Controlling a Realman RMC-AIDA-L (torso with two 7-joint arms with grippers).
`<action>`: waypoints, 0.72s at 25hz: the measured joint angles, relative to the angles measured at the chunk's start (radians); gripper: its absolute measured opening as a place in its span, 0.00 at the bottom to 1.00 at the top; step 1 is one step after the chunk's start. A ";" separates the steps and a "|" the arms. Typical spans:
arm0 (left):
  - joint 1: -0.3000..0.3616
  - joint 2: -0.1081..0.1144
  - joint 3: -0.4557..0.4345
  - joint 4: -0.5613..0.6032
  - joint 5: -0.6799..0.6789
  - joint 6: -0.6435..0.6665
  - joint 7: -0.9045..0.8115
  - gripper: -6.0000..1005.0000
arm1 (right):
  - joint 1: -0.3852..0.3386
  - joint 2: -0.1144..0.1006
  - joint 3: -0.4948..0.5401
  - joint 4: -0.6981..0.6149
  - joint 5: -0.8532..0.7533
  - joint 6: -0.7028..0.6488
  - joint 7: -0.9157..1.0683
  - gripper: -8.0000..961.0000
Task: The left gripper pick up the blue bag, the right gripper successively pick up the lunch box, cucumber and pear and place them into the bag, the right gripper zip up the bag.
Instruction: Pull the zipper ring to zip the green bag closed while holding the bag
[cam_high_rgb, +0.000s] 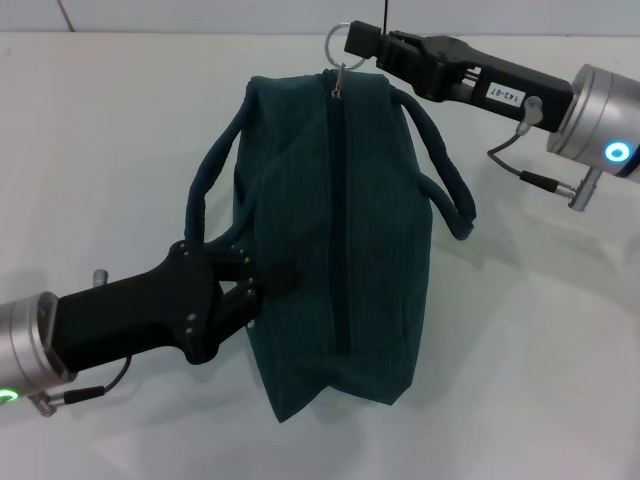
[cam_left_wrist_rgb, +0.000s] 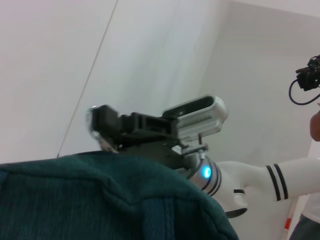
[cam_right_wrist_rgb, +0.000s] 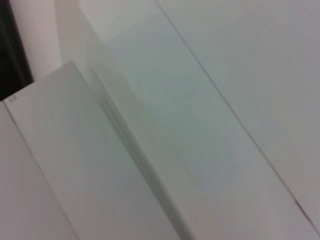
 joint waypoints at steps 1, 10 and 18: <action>0.000 0.000 0.000 0.000 0.000 0.001 0.000 0.06 | 0.000 0.000 0.000 0.000 0.000 0.010 -0.002 0.02; 0.005 0.000 0.000 0.001 -0.002 0.003 0.000 0.06 | -0.003 0.004 -0.001 0.000 -0.001 0.122 -0.047 0.02; 0.013 0.000 -0.014 0.000 -0.009 0.000 0.006 0.07 | -0.004 0.006 -0.002 0.000 0.006 0.181 -0.096 0.02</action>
